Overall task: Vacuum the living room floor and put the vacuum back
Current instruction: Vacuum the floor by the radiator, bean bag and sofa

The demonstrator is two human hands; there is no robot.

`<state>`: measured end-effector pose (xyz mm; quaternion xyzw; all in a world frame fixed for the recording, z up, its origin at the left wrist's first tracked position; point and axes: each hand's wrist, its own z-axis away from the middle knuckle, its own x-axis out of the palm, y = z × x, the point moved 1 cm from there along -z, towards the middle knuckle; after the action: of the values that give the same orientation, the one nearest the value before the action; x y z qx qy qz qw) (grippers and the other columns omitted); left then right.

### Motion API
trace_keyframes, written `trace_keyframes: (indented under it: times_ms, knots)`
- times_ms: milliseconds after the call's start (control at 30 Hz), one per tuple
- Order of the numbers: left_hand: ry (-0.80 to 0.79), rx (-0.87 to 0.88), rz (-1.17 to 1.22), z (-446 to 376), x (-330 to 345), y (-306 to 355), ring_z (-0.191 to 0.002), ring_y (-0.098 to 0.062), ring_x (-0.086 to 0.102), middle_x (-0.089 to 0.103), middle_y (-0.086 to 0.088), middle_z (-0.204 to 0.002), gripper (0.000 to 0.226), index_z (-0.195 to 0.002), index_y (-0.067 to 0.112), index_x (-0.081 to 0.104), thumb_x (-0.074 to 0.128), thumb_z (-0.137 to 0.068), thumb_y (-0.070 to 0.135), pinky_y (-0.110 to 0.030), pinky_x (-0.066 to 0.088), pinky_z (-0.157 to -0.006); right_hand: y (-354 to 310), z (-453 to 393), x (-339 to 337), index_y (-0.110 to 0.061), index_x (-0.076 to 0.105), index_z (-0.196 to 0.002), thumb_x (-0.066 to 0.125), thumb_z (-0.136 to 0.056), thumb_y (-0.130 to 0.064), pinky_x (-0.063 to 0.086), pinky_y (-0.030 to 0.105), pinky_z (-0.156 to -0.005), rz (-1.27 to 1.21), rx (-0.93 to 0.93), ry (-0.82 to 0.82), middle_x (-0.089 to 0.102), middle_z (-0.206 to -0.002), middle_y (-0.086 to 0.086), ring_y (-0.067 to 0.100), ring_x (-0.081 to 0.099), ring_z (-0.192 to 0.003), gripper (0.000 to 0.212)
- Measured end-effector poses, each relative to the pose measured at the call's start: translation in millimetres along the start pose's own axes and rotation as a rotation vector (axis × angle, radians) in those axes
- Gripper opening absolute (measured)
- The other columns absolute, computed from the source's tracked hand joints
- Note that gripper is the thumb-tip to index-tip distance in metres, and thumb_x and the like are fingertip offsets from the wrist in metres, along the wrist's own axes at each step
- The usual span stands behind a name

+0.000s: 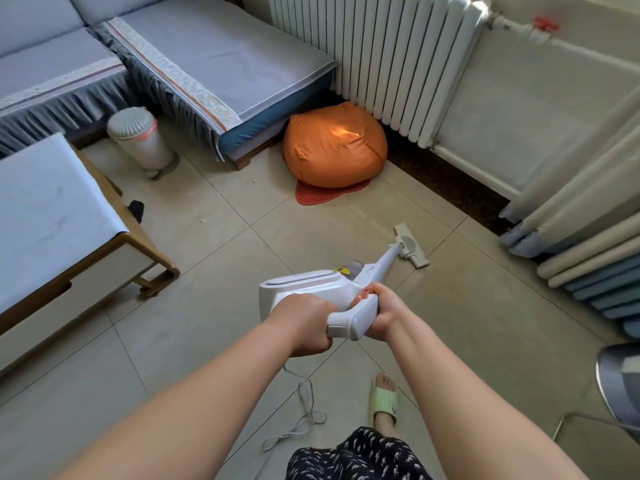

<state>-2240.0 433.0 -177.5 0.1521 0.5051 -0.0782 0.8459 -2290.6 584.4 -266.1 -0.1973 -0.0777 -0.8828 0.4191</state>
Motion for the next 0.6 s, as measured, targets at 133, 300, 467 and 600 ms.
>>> trace_keyframes:
  times_ms: [133, 300, 467, 600]
  knots:
    - [-0.002, 0.021, 0.008, -35.9, -8.7, 14.1, -0.078, -0.023, 0.049, 0.065, -0.001, -0.093, 0.005, -0.084, 0.025, 0.051, 0.054, -0.080, 0.027, -0.029, 0.035, -0.064, -38.5, -5.5, -5.0, -0.015, 0.040, -0.053, 0.047, -0.075, -0.006, 0.043, 0.020, -0.047, -0.008, 0.006, -0.010, 0.040, -0.050, -0.006, 0.010, 0.040, -0.045, 0.025]
    - [-0.006, 0.050, 0.018, -90.0, -22.2, 36.7, -0.082, -0.025, 0.054, 0.065, -0.002, -0.092, 0.011, -0.090, 0.021, 0.057, 0.054, -0.080, 0.025, -0.029, 0.035, -0.064, -96.5, -6.5, -12.1, -0.013, 0.039, -0.050, 0.043, -0.077, -0.007, 0.043, 0.018, -0.050, -0.013, -0.012, -0.008, 0.038, -0.048, -0.005, 0.010, 0.038, -0.047, 0.028]
    - [0.001, 0.078, 0.024, -139.9, -40.9, 59.5, -0.078, -0.024, 0.052, 0.064, -0.001, -0.090, 0.010, -0.089, 0.022, 0.057, 0.055, -0.080, 0.023, -0.029, 0.034, -0.063, -152.3, -7.4, -18.9, -0.014, 0.038, -0.051, 0.043, -0.073, -0.005, 0.041, 0.018, -0.056, -0.048, -0.022, 0.002, 0.039, -0.048, -0.005, 0.009, 0.038, -0.048, 0.024]
    - [-0.007, 0.088, 0.049, -174.5, -49.3, 78.2, -0.080, -0.025, 0.054, 0.064, -0.001, -0.090, 0.009, -0.088, 0.021, 0.057, 0.056, -0.079, 0.022, -0.030, 0.036, -0.062, -191.0, -9.1, -28.6, -0.017, 0.038, -0.056, 0.045, -0.076, -0.007, 0.043, 0.020, -0.047, -0.072, -0.025, 0.013, 0.040, -0.049, -0.006, 0.011, 0.041, -0.042, 0.024]
